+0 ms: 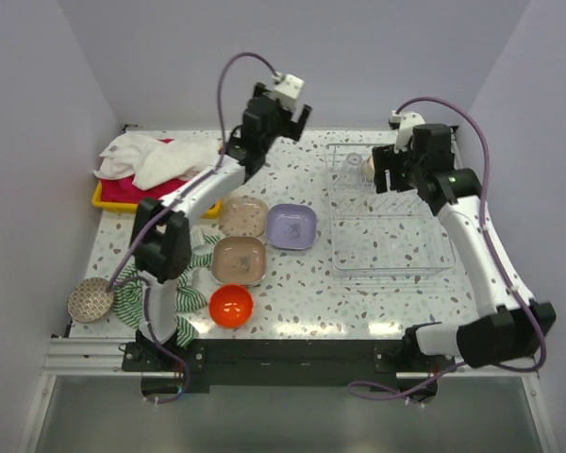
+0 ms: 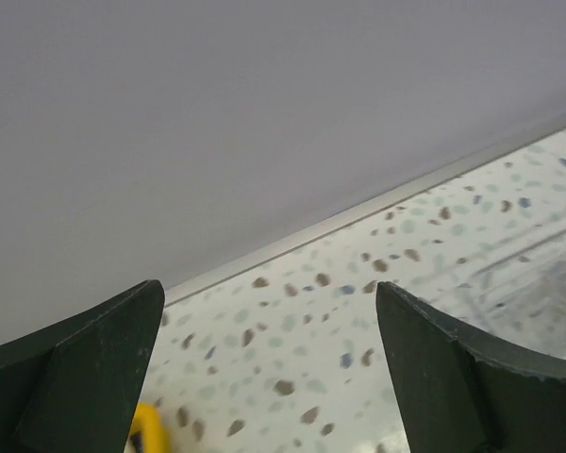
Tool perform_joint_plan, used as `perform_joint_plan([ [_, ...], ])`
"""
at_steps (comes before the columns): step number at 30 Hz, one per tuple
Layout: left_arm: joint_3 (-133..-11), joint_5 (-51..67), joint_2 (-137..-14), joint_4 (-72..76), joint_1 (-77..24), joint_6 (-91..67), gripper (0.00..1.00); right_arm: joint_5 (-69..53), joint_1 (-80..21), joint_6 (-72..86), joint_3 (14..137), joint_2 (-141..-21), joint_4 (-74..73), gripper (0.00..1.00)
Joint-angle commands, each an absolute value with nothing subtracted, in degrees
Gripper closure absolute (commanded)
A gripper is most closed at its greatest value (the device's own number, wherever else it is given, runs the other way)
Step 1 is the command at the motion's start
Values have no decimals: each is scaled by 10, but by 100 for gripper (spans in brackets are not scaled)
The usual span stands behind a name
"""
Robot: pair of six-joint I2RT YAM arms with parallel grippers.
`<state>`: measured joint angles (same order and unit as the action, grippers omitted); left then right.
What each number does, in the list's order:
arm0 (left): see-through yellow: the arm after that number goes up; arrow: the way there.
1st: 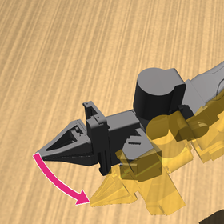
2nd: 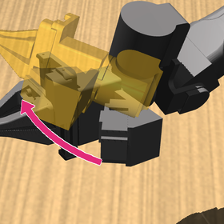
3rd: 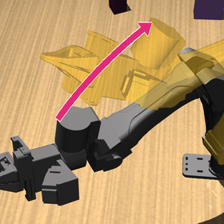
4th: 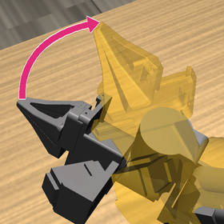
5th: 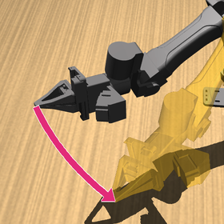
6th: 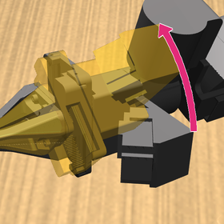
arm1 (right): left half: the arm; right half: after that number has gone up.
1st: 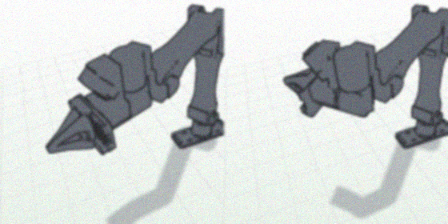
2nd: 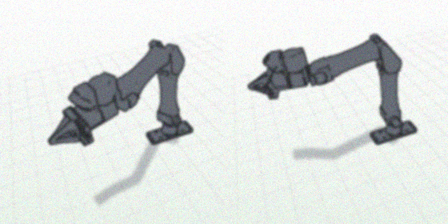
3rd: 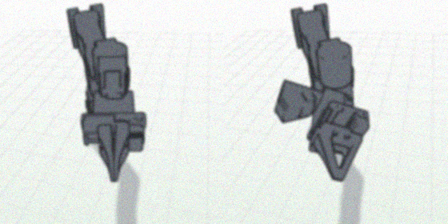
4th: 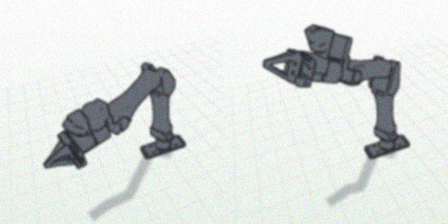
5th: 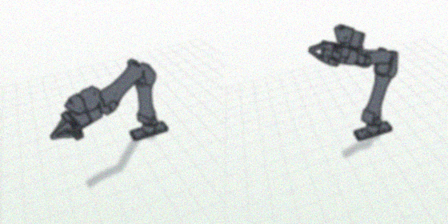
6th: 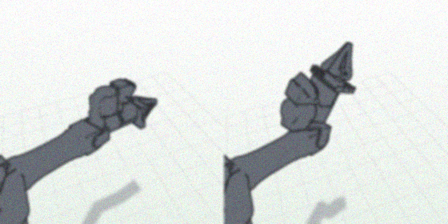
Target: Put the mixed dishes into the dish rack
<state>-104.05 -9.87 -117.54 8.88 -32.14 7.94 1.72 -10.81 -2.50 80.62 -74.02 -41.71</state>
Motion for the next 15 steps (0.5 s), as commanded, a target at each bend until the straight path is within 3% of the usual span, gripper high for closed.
perform_joint_plan([
  [1, -906, -106, -1011, 33, -230, 4, 0, -17, -105, -4, 814, -828, -337, 24],
  [9, -671, -113, -811, -20, -186, 9, 0, -6, -104, -12, 916, -972, -315, 23],
  [15, -617, -90, -777, -36, -182, 4, 0, 57, -104, -40, 954, -1025, -312, 23],
])
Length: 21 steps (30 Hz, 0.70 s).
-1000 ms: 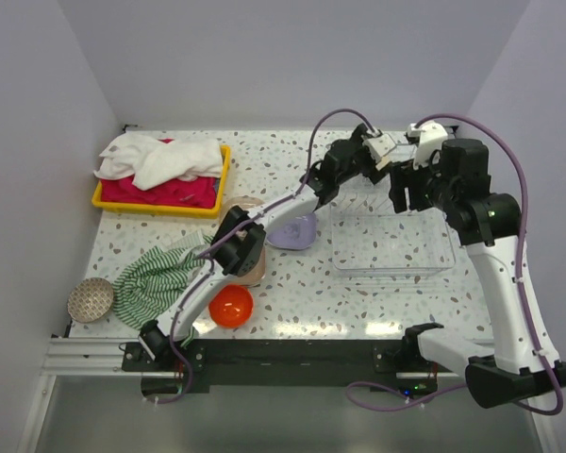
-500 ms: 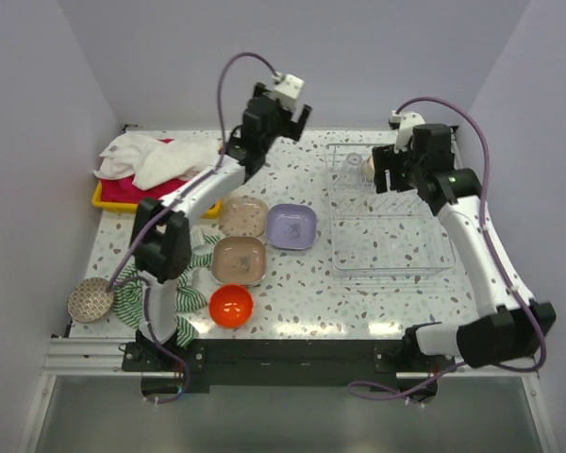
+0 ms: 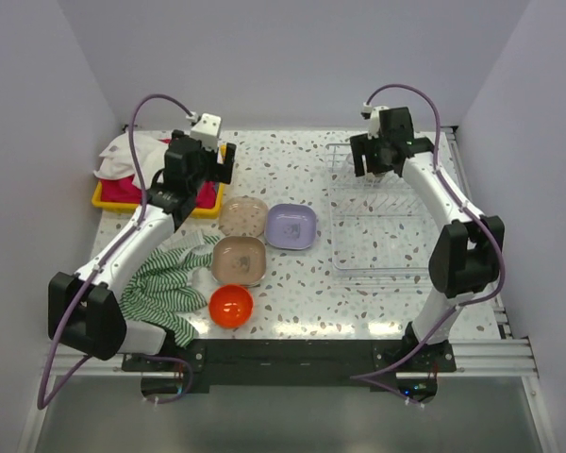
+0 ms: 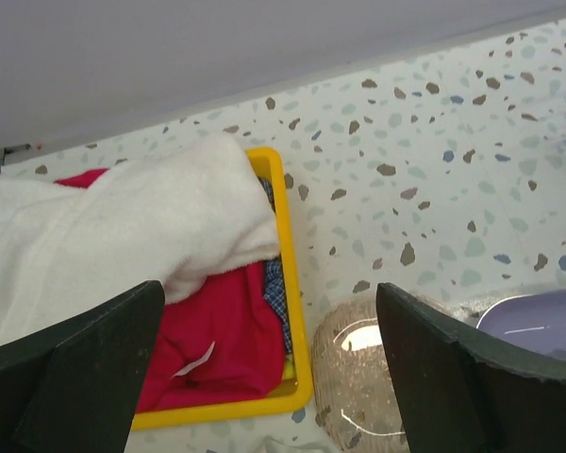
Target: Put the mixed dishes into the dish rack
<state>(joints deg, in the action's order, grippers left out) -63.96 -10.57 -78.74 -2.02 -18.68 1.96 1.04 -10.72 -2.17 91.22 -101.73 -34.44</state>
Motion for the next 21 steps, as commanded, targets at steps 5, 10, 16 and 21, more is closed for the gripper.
perform_joint_plan([
  [5, -632, -66, -794, -24, -178, -17, 0, 90, -96, -53, 957, -1051, -302, 20],
  [10, -657, -54, -816, -23, -169, -17, 0, 97, -86, -60, 976, -1084, -303, 18],
  [16, -659, -38, -830, -21, -161, -18, 0, 94, -71, -63, 1012, -1123, -302, 16],
  [21, -664, -32, -839, -19, -158, -19, 0, 90, -64, -67, 1032, -1149, -314, 16],
])
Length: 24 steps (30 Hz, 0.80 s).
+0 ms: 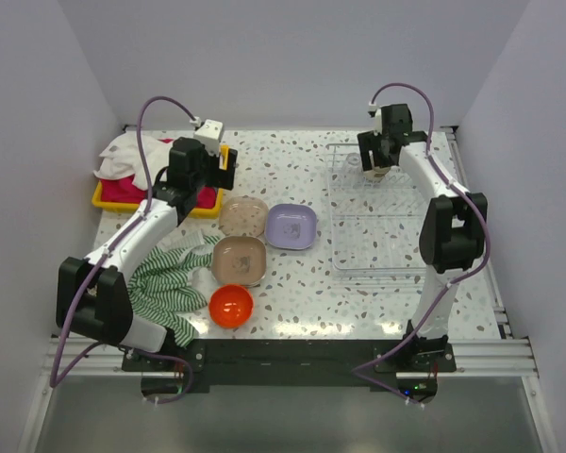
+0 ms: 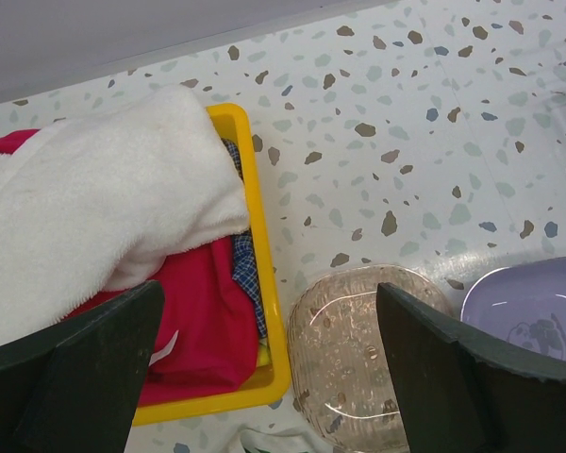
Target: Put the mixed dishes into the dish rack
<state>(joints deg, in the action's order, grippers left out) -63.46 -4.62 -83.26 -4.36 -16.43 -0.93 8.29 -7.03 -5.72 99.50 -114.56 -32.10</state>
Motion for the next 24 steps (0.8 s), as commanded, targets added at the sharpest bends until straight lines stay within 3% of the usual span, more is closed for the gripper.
perform_joint_plan([
  [1, -665, -30, -841, -19, -158, -18, 0, 87, -63, -67, 1033, -1155, -314, 16],
  [8, -687, -23, -864, -19, -159, -17, 0, 56, -59, -59, 1047, -1176, -337, 21],
  [16, -691, -18, -875, -15, -158, -18, 0, 24, -53, -56, 1068, -1175, -367, 41],
  [24, -679, -3, -875, -9, -158, -26, 0, 6, -52, -108, 1261, -1245, -545, 55],
])
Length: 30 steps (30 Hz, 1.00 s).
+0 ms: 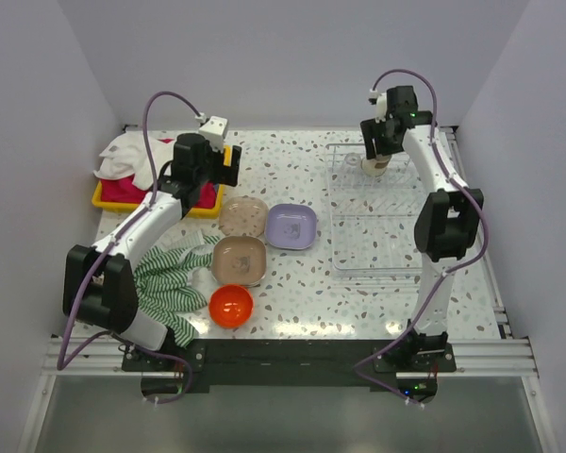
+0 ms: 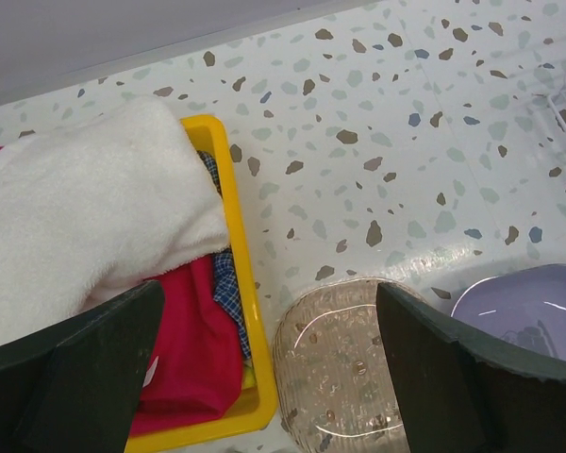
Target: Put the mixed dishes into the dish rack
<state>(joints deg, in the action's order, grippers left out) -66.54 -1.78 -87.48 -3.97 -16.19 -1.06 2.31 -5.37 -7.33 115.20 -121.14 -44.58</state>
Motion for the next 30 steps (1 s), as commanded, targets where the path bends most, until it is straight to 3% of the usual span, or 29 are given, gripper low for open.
perform_joint_plan([
  [1, -676, -3, -875, -9, -158, -28, 0, 6, -52, -114, 1286, -1258, -566, 56],
  [5, -659, -3, -868, -9, -158, -31, 0, 17, -53, -142, 1391, -1313, -660, 59],
  [21, -633, 11, -848, 11, -157, -25, 0, 27, -52, -157, 1374, -1321, -672, 60],
  [30, -629, 31, -853, 17, -158, -29, 0, 23, -53, -164, 1368, -1348, -690, 55],
])
